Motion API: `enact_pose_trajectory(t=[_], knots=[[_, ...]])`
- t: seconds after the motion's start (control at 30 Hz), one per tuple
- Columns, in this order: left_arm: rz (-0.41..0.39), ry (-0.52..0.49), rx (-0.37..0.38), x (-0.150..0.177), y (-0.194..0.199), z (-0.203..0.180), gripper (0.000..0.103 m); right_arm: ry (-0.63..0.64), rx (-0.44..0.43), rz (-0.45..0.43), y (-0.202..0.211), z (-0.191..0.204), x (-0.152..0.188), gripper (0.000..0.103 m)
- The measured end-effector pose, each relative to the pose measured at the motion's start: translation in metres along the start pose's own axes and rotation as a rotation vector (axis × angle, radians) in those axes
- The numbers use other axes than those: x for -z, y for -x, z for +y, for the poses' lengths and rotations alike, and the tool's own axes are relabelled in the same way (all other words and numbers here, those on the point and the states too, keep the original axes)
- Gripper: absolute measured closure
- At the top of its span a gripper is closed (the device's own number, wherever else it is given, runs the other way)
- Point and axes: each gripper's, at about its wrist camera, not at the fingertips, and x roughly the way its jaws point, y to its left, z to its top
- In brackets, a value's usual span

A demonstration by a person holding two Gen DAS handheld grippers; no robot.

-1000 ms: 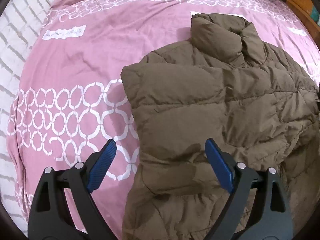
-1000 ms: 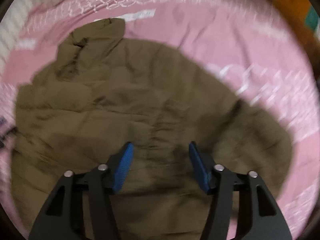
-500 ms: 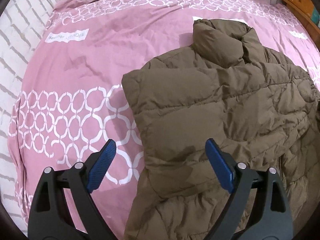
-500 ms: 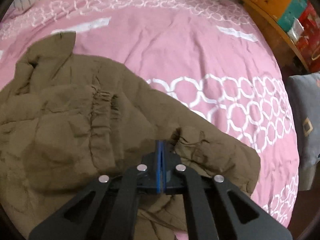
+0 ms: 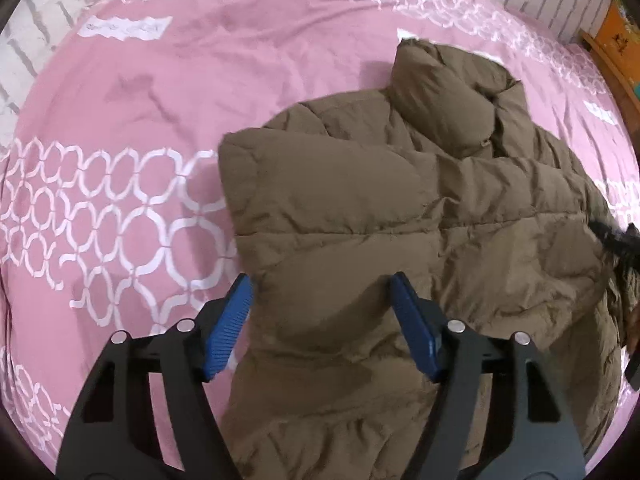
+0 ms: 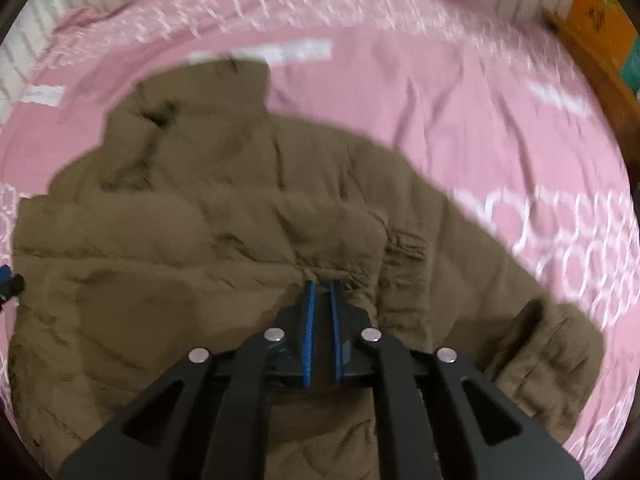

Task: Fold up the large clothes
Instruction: 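Grasp the other sleeve cuff with the right gripper and fold it inward, then open the right gripper and release the folded sleeve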

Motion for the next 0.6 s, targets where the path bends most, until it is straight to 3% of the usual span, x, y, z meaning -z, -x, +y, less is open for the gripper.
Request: enact_pose_trajectory(t=[0.13, 0.2, 0.33, 0.5, 0.6], knots=[[0.07, 0.035, -0.017, -0.009, -0.032, -0.001, 0.033, 0.032, 0.003, 0.014, -0.014, 0.0, 0.009, 0.095], [0.103, 0.034, -0.017, -0.011, -0.049, -0.001, 0.027, 0.047, 0.007, 0.031, -0.017, 0.001, 0.007, 0.095], [0.128, 0.045, -0.026, -0.018, -0.071, 0.002, 0.017, 0.071, 0.007, 0.053, -0.027, 0.001, 0.003, 0.096], [0.144, -0.017, -0.05, -0.027, -0.085, -0.002, 0.008, 0.098, 0.023, 0.064, -0.038, 0.006, -0.002, 0.096], [0.148, -0.03, -0.054, -0.038, -0.085, -0.001, 0.009, 0.116, 0.041, 0.086, -0.041, 0.016, -0.012, 0.096]])
